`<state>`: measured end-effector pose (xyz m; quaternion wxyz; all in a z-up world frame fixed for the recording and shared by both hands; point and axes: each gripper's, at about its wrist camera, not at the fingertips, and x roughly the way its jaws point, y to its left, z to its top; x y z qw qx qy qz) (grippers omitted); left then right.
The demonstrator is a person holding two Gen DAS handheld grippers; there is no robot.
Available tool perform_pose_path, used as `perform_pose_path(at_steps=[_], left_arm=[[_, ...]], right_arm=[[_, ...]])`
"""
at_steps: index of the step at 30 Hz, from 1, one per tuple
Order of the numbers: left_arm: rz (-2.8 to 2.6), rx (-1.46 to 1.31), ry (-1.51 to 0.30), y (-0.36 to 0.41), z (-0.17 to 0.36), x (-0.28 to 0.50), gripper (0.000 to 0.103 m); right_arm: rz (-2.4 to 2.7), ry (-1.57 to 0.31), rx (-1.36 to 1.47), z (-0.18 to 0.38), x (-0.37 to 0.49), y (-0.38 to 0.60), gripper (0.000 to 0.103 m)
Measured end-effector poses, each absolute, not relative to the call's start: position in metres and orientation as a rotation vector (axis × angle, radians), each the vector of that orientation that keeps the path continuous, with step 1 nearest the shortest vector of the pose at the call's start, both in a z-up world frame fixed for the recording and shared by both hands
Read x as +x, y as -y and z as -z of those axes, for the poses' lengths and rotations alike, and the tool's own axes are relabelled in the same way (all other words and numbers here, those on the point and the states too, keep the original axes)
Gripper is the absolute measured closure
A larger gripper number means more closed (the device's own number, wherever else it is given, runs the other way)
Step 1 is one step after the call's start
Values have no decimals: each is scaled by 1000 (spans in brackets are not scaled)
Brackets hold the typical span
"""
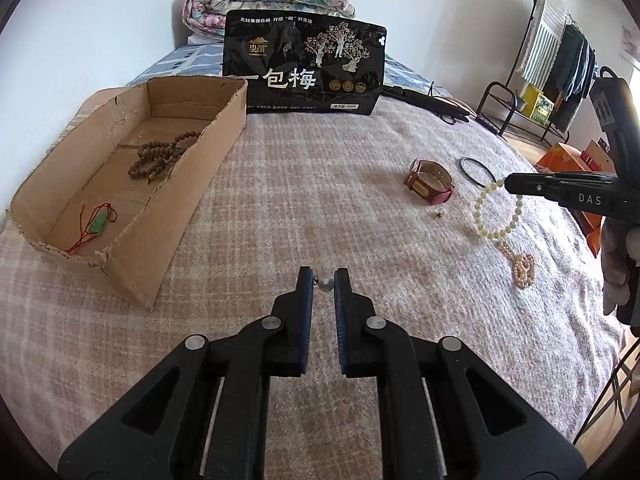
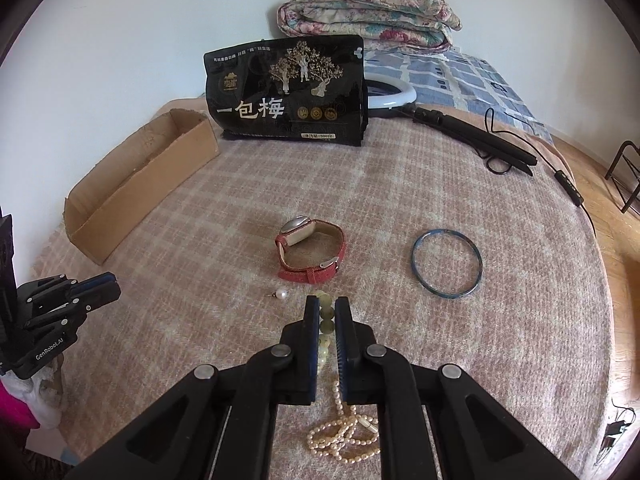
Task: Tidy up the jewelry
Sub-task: 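Carry the pearl and cream bracelet over the cardboard box with both tools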
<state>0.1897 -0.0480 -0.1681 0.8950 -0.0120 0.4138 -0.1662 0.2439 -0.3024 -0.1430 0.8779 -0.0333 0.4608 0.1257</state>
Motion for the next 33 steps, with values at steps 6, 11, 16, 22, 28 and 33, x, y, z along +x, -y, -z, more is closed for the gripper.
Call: perform_pose_path(at_steps=[6,11,16,22,28,33], left_arm=[[339,-33,-831,40,156,183,94],[326,-44,-809,29,146,181,94],[310,-55,-790,13,138,182,94],[280,-67,-769,-13,130,186,94],[241,-77,-743,-41,120,196,94],[212,-78,-732,-62,116,203,94]], right_arm=[[-262,-938,-87,127,239,295,98],[-269,-917,-102,114,237,285,98],[-285,-899,-115,103,238,269,98],[-322,-883,-137,93,243,239,98],[-374,-859,-165,83,248,200,98],[-420,-837,-187,73,253,167,98]])
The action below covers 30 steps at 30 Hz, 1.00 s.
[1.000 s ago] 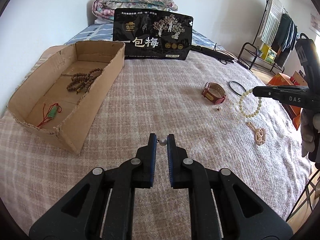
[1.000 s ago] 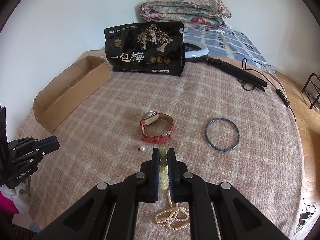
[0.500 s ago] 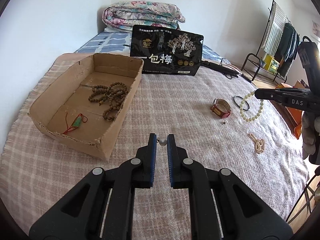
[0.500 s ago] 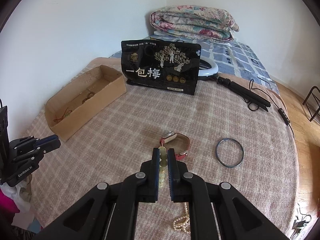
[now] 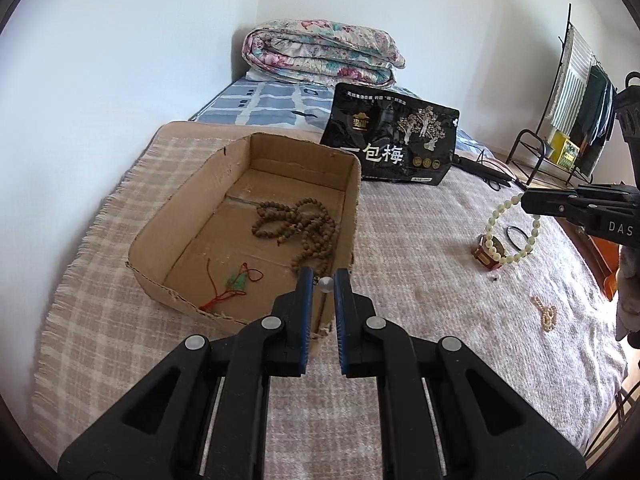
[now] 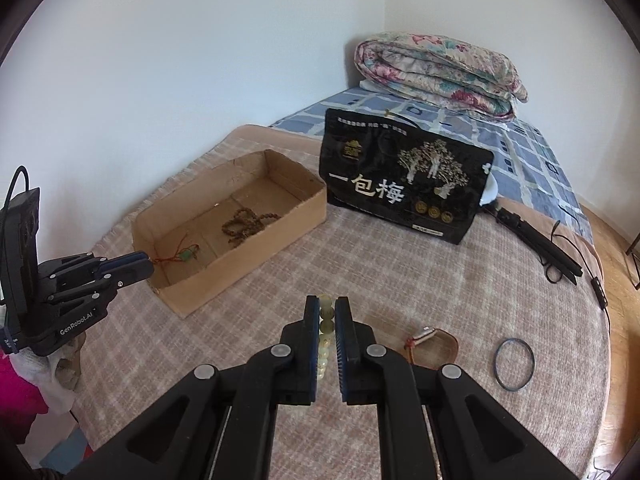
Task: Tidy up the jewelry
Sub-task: 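Carry the pearl and cream bracelet over the cardboard box with both tools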
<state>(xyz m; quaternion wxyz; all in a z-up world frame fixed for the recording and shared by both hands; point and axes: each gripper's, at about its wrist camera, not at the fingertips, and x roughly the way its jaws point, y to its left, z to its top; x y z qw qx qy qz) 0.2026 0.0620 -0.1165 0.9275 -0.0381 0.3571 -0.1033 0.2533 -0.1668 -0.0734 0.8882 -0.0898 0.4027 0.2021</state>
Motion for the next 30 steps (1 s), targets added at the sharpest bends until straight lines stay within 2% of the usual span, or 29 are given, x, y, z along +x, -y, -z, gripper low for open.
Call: perform_pose_path(at_steps=[15,30], left_arm=[[145,-85,-719,-113,119,227,94],[127,-93,-721,-130,128,244,94]], right_arm=[[-521,-791,-185,64,293,82,98],[-561,-788,-197,76,326,25,98]])
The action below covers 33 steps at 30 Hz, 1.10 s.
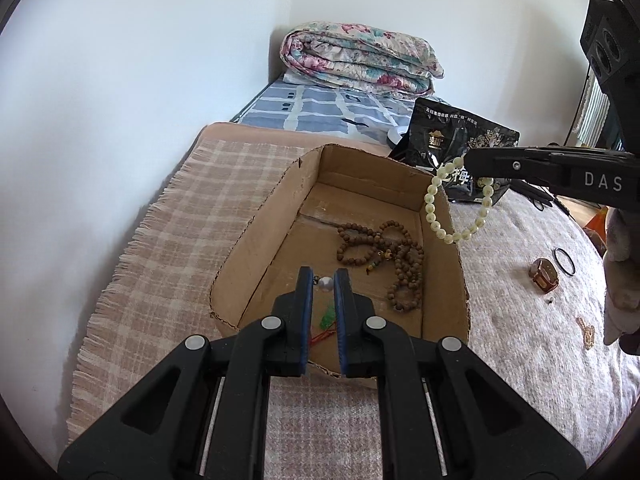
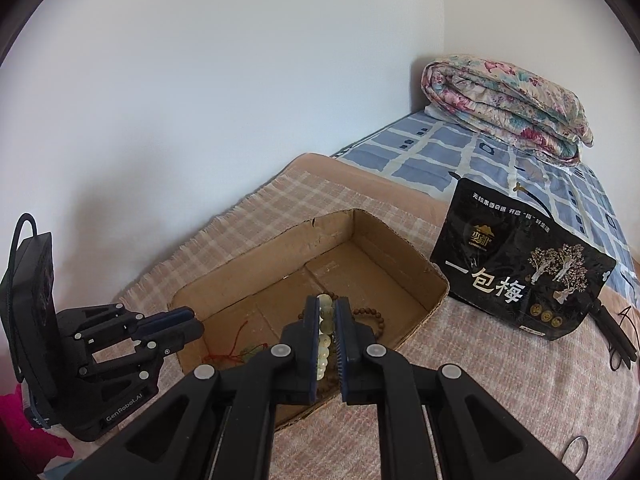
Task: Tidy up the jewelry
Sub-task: 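Carry the pearl and cream bracelet over the cardboard box with both tools, then open both tools to drop the pearl and bracelet into the box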
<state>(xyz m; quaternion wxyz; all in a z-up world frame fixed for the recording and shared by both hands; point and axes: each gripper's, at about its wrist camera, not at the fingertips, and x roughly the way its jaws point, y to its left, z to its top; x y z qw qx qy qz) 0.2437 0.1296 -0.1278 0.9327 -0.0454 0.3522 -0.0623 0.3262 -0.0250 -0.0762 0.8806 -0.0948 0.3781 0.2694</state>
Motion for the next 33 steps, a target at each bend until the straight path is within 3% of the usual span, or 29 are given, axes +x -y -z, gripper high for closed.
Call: perform_pose_path(at_steps=[16,18,20,21,22,24,26,33], left_arm=[[119,-106,-728,-130,131,254,94],[119,-111,-735,-129,131,255,94],[115,-110,-743,-129,132,255,93],[112,-110,-746,-129,132,255,81],[110,-110,-744,-128,132,254,61],[101,-106,-720,-128,130,250,48],[102,-96,-711,-126,128,247,48],[103,-90,-709,-122,123,244,48]], right_arm=[[-573,-831,-141,95,348,23,97],[-572,-831,-145,95,349,22,88],[-558,-816,-147,93,347,23,61],[-550,-808,-148,92,346,23,59],[-548,-804,-146,91,345,24,57],[-541,-801,-145,90,344,26,51],[-525,-790,-151,88,342,28,35],[-491,-762,-154,80,335,36,16]])
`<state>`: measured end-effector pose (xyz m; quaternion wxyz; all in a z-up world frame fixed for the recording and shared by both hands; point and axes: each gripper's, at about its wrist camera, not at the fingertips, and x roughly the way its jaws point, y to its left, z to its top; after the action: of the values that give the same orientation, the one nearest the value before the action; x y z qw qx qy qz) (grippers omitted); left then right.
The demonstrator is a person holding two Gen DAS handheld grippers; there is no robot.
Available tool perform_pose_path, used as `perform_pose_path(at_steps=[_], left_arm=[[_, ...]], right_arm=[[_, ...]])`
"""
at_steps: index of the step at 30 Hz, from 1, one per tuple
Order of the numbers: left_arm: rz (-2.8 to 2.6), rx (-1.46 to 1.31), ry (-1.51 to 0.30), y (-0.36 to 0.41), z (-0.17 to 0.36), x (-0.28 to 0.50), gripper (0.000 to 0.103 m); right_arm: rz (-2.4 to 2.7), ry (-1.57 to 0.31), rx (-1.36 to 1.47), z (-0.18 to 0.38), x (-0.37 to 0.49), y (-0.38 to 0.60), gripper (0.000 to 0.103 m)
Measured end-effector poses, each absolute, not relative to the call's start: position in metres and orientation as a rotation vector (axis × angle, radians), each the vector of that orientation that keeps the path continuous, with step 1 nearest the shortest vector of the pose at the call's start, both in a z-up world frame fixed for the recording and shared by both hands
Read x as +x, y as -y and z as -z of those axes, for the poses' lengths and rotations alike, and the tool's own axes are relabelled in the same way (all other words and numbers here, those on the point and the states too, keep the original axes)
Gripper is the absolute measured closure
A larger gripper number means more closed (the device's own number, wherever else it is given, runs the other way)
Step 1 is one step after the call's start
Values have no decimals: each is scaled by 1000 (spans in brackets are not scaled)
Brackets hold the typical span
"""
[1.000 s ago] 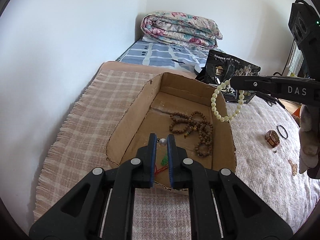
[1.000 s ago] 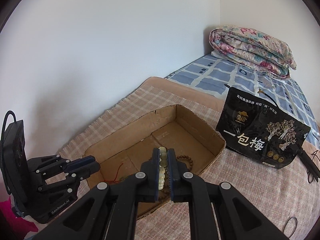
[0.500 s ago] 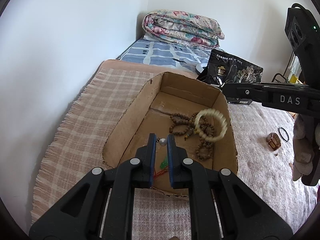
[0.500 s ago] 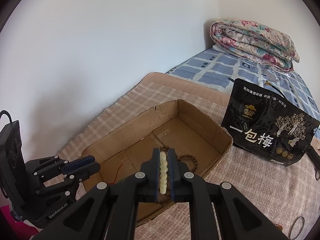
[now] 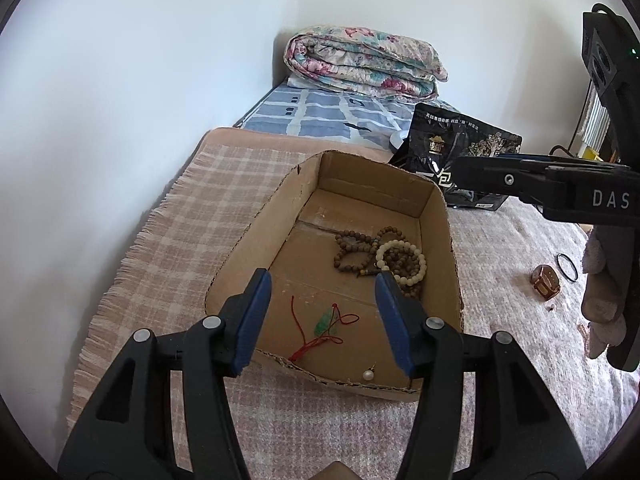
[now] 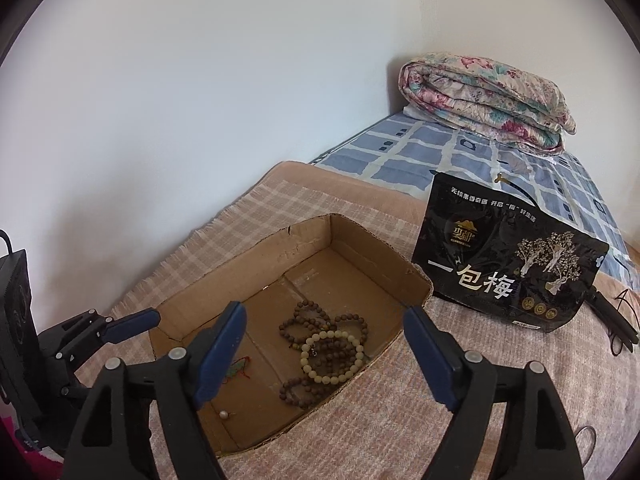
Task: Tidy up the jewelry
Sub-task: 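Open both tools to drop the pearl and bracelet into the box, then withdraw both open tools from the box toward the watch and pearl necklace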
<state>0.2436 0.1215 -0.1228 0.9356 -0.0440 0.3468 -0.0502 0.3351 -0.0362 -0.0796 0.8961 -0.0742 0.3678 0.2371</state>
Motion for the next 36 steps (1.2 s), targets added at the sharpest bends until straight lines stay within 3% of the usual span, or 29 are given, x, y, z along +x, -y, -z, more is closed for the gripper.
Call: perform_pose_path(at_steps=[11,36], left_arm=[[100,-81,-688,-115,107,232,48],[170,-58,-655,-44,70,197,47]], right_arm=[[-458,-720,-160,61,318,46,1],[-229,-649,-172,18,242,171,0]])
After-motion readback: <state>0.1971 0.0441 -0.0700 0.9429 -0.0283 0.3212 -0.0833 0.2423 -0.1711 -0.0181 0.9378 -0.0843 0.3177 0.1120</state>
